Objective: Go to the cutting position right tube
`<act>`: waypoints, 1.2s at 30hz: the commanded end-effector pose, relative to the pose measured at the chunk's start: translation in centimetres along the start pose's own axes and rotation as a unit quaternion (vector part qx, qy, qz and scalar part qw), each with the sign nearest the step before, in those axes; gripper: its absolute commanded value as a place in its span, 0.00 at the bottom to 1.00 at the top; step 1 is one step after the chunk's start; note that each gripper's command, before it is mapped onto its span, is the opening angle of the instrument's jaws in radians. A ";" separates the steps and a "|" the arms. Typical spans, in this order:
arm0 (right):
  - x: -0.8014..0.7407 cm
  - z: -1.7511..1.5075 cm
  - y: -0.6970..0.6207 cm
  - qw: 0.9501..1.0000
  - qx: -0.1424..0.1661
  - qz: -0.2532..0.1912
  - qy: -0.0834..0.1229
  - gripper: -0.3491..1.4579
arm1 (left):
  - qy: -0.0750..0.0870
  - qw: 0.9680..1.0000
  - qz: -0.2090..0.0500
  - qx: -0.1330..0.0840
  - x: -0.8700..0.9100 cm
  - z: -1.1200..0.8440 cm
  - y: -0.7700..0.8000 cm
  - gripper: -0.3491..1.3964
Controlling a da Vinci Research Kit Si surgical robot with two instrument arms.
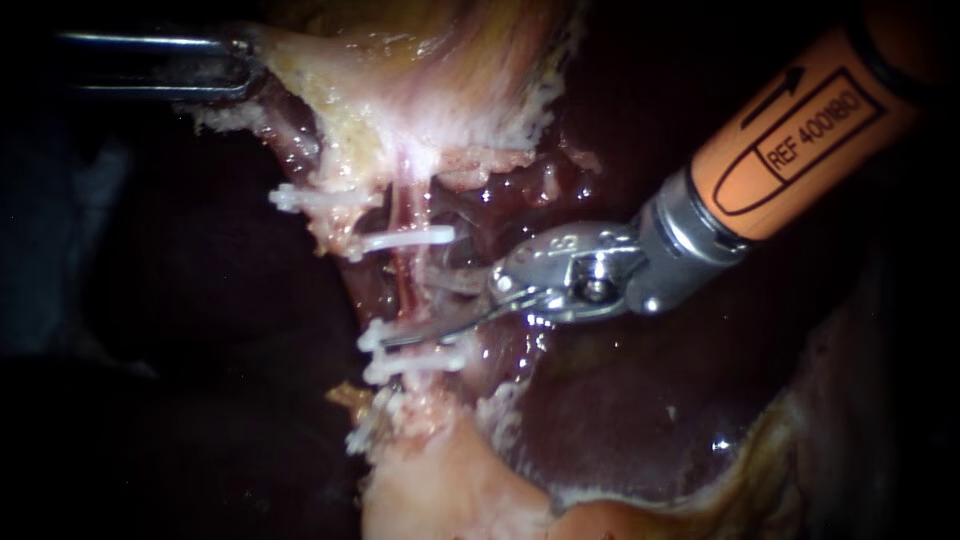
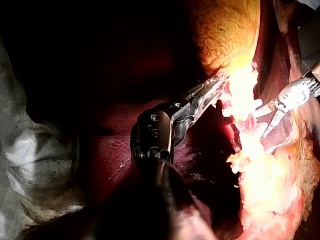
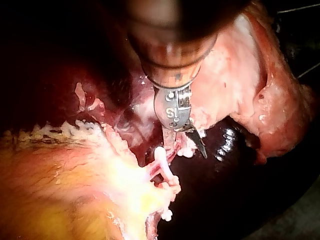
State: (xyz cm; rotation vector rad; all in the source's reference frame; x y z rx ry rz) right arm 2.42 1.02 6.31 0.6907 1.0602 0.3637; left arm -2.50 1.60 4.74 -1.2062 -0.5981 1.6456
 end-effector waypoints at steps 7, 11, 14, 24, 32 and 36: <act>0.10 0.17 0.05 1.000 0.024 0.003 0.014 0.92 | 0.000 1.000 0.000 0.000 0.00 0.00 0.00 0.00; 0.17 0.32 0.08 0.999 0.030 0.007 0.022 0.92 | 0.000 1.000 0.000 0.000 0.00 0.00 0.00 0.00; 0.20 0.42 0.09 0.999 0.034 0.005 0.022 0.91 | 0.000 1.000 0.000 0.000 0.00 0.00 0.00 0.00; 0.21 0.61 0.11 0.999 0.034 0.006 0.027 0.91 | 0.000 1.000 0.000 0.000 0.00 0.00 0.00 0.00; 0.32 0.53 -0.03 0.998 0.044 0.007 0.043 0.92 | 0.000 1.000 0.000 0.000 0.00 0.01 0.00 0.00; 0.44 0.42 -0.21 0.997 0.059 0.008 0.054 0.92 | 0.000 1.000 0.000 0.000 0.00 0.01 0.00 0.00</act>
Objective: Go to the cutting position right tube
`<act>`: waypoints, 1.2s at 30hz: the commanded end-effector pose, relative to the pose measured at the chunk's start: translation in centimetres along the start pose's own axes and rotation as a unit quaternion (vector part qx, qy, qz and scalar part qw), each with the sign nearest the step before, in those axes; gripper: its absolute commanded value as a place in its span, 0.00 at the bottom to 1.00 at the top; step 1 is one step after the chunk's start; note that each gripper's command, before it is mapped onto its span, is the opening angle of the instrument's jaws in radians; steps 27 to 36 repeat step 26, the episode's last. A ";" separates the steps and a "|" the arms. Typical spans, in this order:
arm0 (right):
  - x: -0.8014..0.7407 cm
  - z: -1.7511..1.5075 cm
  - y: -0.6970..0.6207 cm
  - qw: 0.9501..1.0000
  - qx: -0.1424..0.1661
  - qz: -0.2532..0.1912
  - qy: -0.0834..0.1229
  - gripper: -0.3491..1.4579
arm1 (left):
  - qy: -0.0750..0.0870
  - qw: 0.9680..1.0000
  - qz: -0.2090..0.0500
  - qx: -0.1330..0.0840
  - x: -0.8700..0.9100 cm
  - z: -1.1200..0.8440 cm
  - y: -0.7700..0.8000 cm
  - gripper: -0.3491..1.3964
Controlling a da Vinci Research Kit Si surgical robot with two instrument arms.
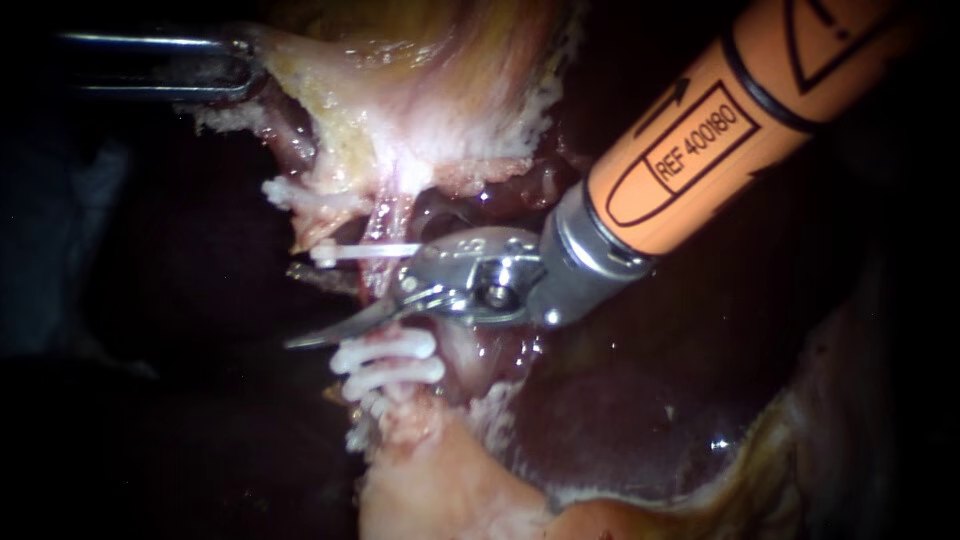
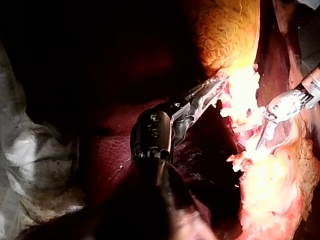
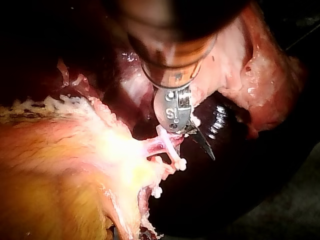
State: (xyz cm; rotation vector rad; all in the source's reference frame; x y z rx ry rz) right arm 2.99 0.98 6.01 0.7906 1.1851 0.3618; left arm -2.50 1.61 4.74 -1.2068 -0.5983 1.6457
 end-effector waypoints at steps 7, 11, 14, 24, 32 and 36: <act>0.21 -0.12 -0.29 1.000 0.022 0.000 0.013 0.92 | 0.000 1.000 0.000 0.000 0.00 0.00 0.00 0.00; 0.28 -0.16 -0.39 0.999 0.026 0.001 0.019 0.91 | 0.000 1.000 0.000 0.000 0.00 0.00 -0.01 0.00; 0.29 -0.17 -0.39 0.999 0.026 0.002 0.019 0.91 | 0.000 1.000 0.000 0.000 0.00 0.00 -0.01 0.00; 0.27 -0.18 -0.36 0.999 0.026 0.001 0.019 0.91 | 0.000 1.000 0.000 0.000 0.00 -0.01 -0.01 0.00; 0.27 -0.18 -0.36 0.999 0.026 0.001 0.019 0.91 | 0.000 1.000 0.000 0.000 0.00 -0.01 -0.01 0.00; 0.27 -0.18 -0.36 0.999 0.026 0.001 0.019 0.91 | 0.000 1.000 0.000 0.000 0.00 -0.01 -0.01 0.00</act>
